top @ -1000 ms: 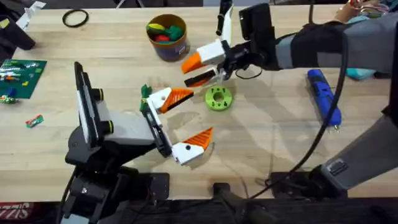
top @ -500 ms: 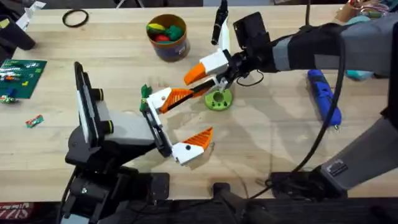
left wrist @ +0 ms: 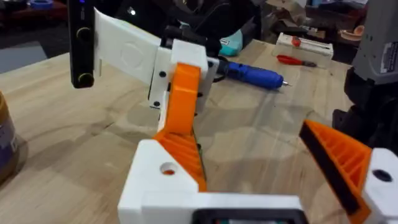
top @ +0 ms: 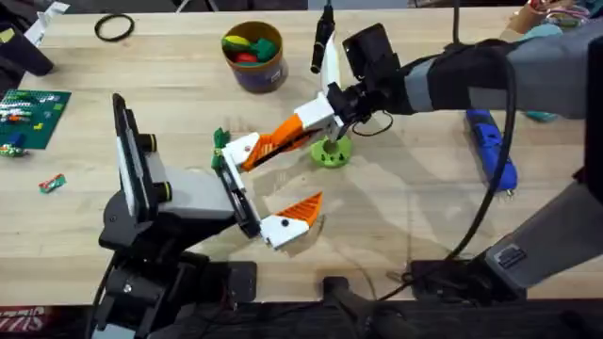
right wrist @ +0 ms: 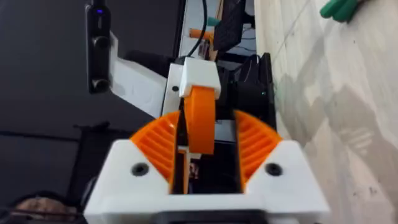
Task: Pick up the gripper from the table and insert it into the empty holder that is missing its gripper. Then pick up a screw, insert it into the mounting hole, and use the screwdriver to tighten it. Finally, clean up the table by picking up the vegetable and placing it into the bucket.
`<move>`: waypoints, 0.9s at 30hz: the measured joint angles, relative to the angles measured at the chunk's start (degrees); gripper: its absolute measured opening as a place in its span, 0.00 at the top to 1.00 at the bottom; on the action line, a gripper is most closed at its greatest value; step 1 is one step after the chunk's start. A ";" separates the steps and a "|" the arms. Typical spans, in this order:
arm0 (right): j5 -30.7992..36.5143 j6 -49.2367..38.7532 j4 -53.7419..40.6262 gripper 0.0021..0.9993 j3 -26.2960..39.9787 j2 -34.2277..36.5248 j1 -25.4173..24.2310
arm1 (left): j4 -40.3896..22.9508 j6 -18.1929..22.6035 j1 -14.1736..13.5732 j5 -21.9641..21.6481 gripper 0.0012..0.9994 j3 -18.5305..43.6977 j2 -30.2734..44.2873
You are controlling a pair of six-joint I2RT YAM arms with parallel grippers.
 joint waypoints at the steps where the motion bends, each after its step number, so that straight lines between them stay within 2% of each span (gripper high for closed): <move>1: 0.00 -0.13 0.05 0.89 0.00 0.00 -0.02 | -0.01 -0.12 0.00 -0.07 0.01 0.00 0.01; 2: 0.01 -0.05 0.10 0.96 0.00 0.00 -0.03 | 0.00 -0.18 0.00 -0.08 0.01 0.00 0.02; 4: 0.01 0.26 0.01 0.99 0.00 0.00 -0.05 | 0.01 -0.18 0.00 -0.08 0.01 0.00 0.02; 19: 0.54 1.58 0.96 0.99 0.00 0.00 -0.02 | 0.03 -0.25 0.00 -0.90 0.01 0.00 0.02; 22: 0.99 3.71 5.40 0.99 -0.02 0.00 0.08 | 0.18 -0.16 0.00 -2.12 0.01 0.00 0.01; 24: 3.91 11.28 15.74 0.99 -0.13 0.00 1.28 | 0.50 0.30 0.01 -6.02 0.01 0.00 0.00; 27: 5.33 13.76 16.99 0.99 -0.13 0.00 1.94 | 0.51 0.25 0.10 -7.39 0.01 0.00 0.00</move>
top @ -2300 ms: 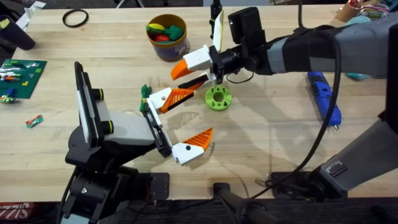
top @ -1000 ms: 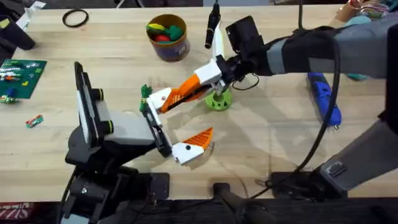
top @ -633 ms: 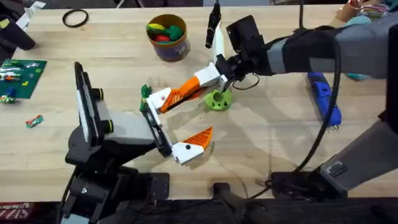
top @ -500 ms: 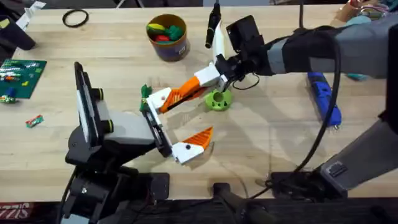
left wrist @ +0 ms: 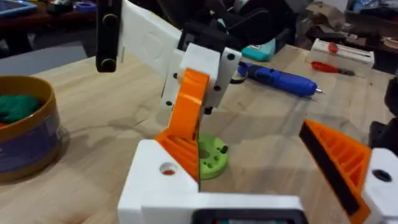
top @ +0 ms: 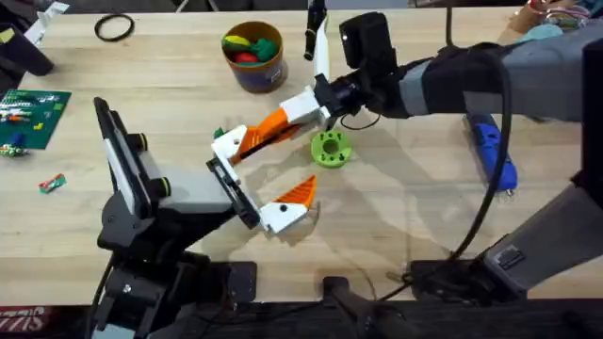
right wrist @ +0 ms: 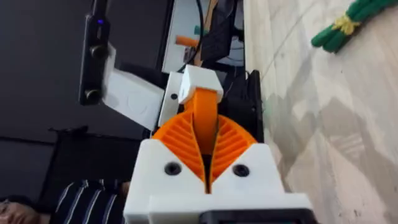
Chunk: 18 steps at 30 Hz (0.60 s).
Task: Pick up the gripper from the table and insert it into the empty holder that is missing its gripper. Then pick up a screw, insert it into the mounting hole, and use the screwdriver to tighten it. Finally, clean up the table by picking up the vegetable and placing it into the bucket.
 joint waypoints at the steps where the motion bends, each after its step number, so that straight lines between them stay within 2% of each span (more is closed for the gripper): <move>1: 0.28 0.57 0.37 0.99 0.00 0.00 0.14 | 0.01 -0.04 0.04 -0.31 0.01 0.00 0.00; 18: 1.65 3.30 1.20 1.00 0.00 -0.02 0.44 | 0.13 -0.67 0.07 -1.50 0.01 0.00 0.02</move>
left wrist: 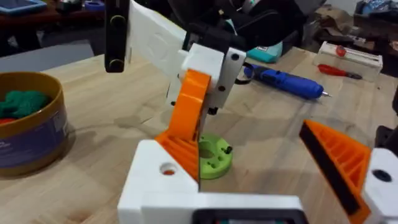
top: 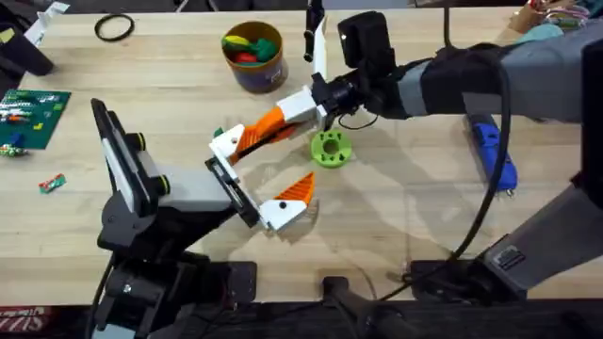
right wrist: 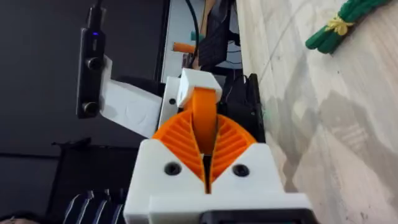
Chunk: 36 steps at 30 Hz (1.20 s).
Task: Pick up the gripper from the table and insert it into the empty holder that is missing its gripper. Then pick up a screw, insert it into the mounting hole, and use the screwdriver to tighten it. Finally, clean up the table by picking up the vegetable and placing it into the bucket.
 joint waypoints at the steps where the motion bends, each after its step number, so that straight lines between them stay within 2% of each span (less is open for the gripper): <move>1: 0.00 0.02 0.00 1.00 0.00 0.02 0.00 | 0.00 -0.01 0.00 0.00 0.01 0.00 0.00; 5: -0.01 0.11 -0.01 0.98 0.00 0.00 0.00 | 0.00 -0.12 -0.02 -0.01 0.01 0.00 -0.01; 8: 0.69 0.36 -0.04 0.81 0.00 0.02 0.09 | 0.02 -0.15 0.00 -0.14 0.01 0.00 -0.02; 15: 1.21 0.41 -0.04 0.79 0.00 0.02 0.11 | 0.02 -0.15 0.00 -0.33 0.01 0.00 0.00; 19: 1.51 0.43 -0.08 0.74 0.00 0.02 0.11 | 0.04 -0.11 -0.02 -0.17 0.01 0.00 -0.02; 21: 1.71 0.48 -0.18 0.66 0.00 0.02 0.11 | 0.04 -0.09 -0.02 -0.01 0.01 0.00 -0.02; 23: 1.74 0.52 -0.05 0.48 0.00 0.02 0.04 | 0.04 -0.09 -0.02 0.02 0.01 0.00 -0.02; 30: 1.44 0.54 2.47 0.03 0.02 0.02 -0.07 | 0.04 -0.09 -0.02 0.04 0.01 0.00 -0.02; 36: 1.88 0.48 2.64 0.01 0.00 0.02 -0.78 | 0.04 -0.09 -0.02 0.04 0.01 0.00 0.00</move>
